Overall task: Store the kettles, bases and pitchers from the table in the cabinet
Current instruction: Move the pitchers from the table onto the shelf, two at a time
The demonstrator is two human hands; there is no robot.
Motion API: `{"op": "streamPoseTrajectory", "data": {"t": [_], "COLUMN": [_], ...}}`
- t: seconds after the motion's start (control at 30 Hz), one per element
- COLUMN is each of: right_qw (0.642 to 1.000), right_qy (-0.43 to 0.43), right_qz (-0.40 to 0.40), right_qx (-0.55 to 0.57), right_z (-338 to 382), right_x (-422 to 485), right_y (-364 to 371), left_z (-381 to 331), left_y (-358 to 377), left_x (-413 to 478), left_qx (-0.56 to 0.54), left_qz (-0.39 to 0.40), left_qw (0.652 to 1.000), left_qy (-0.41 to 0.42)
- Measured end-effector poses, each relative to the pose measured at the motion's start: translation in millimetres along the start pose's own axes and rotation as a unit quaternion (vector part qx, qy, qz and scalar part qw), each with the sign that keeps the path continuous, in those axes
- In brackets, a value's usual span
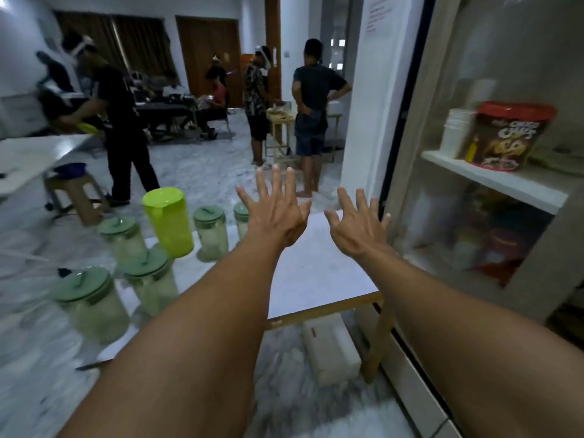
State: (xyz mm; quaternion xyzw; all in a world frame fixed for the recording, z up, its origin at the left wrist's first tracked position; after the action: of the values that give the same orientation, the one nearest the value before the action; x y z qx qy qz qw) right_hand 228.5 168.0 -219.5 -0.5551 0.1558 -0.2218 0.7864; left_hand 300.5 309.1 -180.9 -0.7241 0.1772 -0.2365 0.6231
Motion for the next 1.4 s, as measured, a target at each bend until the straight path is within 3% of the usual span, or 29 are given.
{"op": "streamPoseTrajectory", "data": {"t": [0.2,0.43,0.53,0.63,0.73,0.8,0.87,1.2,1.4], "right_qw": [0.995,0.984,0.981,0.963,0.924,0.9,0.887,0.834,0.817], "right_qy": [-0.053,-0.076,-0.064,-0.01,0.058,0.081,0.086,0.076,0.105], "right_qz": [0.087,0.162,0.167,0.181,0.208,0.217,0.219,0.208,0.181], "right_qx": [0.003,0.011,0.077,0.2,0.316,0.37,0.397,0.505,0.538], "right_z": [76.5,113.8,120.3,117.9,110.2,106.8,106.0,117.1,90.9], "right_x": [20.4,72.9,115.7,165.2,209.7,233.4,253.4,282.5,253.1], "right_y": [99.4,179.3,199.6,224.0,253.3,271.6,287.2,308.4,274.0], "left_z": [118.9,192.9,216.8,241.2,262.7,273.1,281.7,289.1,259.4], "left_y": [55.2,120.4,147.3,177.4,208.2,225.9,240.9,263.6,232.8], "left_x": [-12.6,12.3,41.2,80.2,116.5,135.4,150.8,178.6,170.8], "left_qx": [0.002,-0.056,-0.127,-0.289,-0.445,-0.494,-0.514,-0.543,-0.539], "left_qz": [0.045,0.094,0.092,0.061,0.019,-0.001,-0.016,-0.042,-0.025], "left_qw": [0.995,0.978,0.964,0.915,0.825,0.782,0.76,0.741,0.776], "left_qy": [-0.093,-0.176,-0.215,-0.276,-0.348,-0.38,-0.397,-0.393,-0.326]}}
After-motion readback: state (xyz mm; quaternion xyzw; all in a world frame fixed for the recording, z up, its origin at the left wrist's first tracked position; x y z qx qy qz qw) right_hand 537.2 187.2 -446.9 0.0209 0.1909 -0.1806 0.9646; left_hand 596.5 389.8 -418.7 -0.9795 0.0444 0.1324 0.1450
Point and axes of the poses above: each hand's wrist, its own x-axis towards the middle knuckle, its own y-axis out of the palm, z = x × y, the point moved 10 cm from there along x, towards the middle knuckle, and after that the axes turned 12 degrees about z, right-handed, at the moved point
